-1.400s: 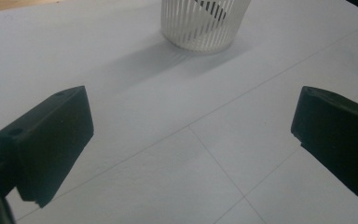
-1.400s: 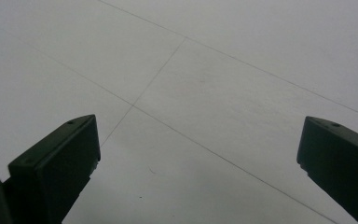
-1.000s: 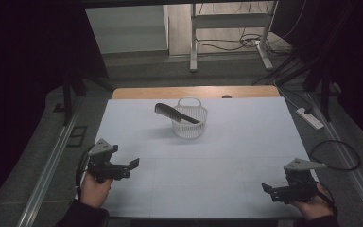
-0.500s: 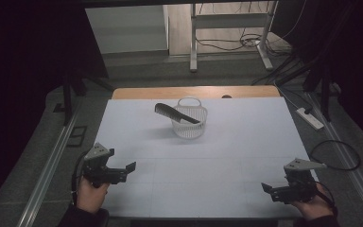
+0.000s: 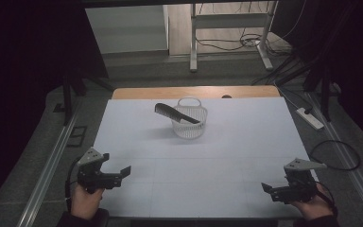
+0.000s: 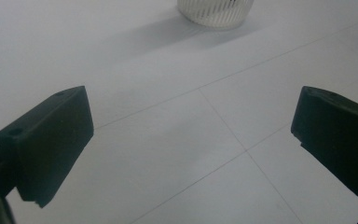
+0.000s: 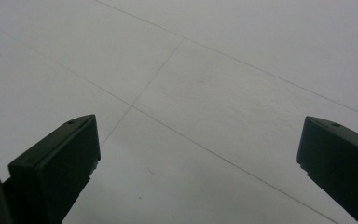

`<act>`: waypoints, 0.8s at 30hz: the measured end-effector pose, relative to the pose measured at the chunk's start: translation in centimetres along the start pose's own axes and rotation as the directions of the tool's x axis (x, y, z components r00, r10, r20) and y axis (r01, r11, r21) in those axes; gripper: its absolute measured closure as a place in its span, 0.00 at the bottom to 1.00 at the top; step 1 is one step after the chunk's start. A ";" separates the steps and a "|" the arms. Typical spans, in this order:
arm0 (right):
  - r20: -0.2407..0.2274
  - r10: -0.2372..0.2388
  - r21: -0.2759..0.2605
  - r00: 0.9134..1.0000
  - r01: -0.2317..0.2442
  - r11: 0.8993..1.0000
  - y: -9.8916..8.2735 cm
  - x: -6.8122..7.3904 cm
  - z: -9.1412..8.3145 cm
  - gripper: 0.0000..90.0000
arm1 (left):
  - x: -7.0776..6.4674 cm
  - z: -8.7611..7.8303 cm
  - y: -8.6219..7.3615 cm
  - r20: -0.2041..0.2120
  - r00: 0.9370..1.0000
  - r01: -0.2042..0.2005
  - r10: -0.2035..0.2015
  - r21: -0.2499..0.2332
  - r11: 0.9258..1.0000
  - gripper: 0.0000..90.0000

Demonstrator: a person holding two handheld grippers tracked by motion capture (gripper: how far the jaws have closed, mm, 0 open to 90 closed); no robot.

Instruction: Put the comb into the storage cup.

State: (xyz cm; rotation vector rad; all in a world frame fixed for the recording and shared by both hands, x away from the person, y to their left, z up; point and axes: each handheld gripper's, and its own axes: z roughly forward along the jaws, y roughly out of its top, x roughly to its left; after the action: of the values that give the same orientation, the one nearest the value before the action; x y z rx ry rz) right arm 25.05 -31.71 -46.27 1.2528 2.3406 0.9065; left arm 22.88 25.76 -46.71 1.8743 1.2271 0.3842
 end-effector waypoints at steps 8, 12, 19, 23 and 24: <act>0.000 0.001 0.000 1.000 -0.001 1.000 0.0 0.0 0.0 0.00 | 0.1 -0.6 -0.5 -0.005 1.000 0.012 -0.012 -0.004 1.000 0.00; 0.001 0.003 0.000 1.000 -0.003 1.000 0.0 0.0 0.0 0.00 | 0.2 -0.9 -0.8 -0.009 1.000 0.019 -0.019 -0.005 1.000 0.00; 0.001 0.003 0.000 1.000 -0.003 1.000 0.0 0.0 0.0 0.00 | 0.3 -1.3 -1.3 -0.013 0.999 0.032 -0.032 -0.005 0.999 0.00; 0.001 0.004 0.001 1.000 -0.004 1.000 0.0 0.0 0.0 0.00 | 0.3 -1.5 -1.5 -0.016 0.999 0.034 -0.034 0.000 0.999 0.00; 0.001 0.004 0.000 1.000 -0.004 1.000 0.0 0.0 0.0 0.00 | 0.3 -1.5 -1.5 -0.017 0.999 0.034 -0.034 0.001 0.999 0.00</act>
State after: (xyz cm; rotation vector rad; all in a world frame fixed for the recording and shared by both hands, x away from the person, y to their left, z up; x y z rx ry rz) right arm 25.07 -31.73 -46.27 1.2582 2.3384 0.9065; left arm 21.12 26.96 -47.05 1.8525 1.2690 0.3825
